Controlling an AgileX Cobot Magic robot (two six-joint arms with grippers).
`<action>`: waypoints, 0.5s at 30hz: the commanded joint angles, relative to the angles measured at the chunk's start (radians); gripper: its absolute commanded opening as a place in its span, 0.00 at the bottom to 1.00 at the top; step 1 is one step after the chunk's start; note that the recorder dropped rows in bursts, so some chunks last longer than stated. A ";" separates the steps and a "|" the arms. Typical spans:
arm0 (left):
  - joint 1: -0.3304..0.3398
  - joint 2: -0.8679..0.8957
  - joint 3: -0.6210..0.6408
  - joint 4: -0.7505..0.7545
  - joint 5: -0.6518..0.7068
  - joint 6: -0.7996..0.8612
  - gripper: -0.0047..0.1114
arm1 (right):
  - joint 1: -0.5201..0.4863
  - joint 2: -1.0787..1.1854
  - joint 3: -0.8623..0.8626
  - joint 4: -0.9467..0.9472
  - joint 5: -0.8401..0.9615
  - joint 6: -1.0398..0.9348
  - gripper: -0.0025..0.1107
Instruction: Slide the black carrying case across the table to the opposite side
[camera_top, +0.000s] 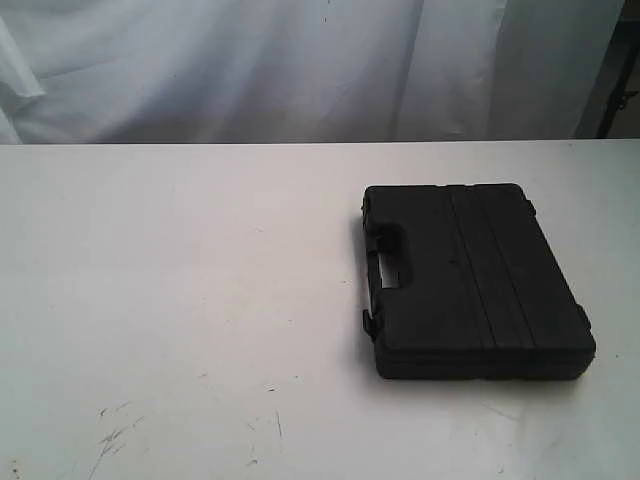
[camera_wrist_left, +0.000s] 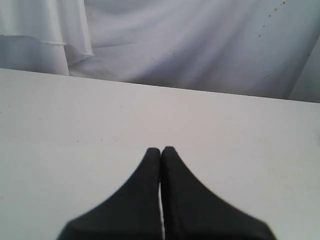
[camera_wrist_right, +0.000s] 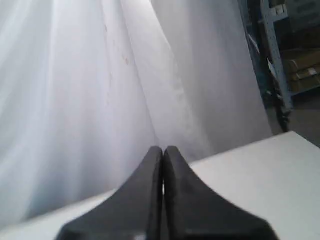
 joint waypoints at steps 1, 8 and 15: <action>0.002 -0.004 0.004 -0.003 0.002 -0.002 0.04 | -0.004 -0.007 0.004 0.251 -0.184 0.140 0.02; 0.002 -0.004 0.004 -0.003 0.002 -0.002 0.04 | -0.004 -0.007 0.004 0.307 -0.179 0.267 0.02; 0.002 -0.004 0.004 -0.003 0.002 -0.002 0.04 | -0.004 0.161 -0.281 0.192 0.205 0.108 0.02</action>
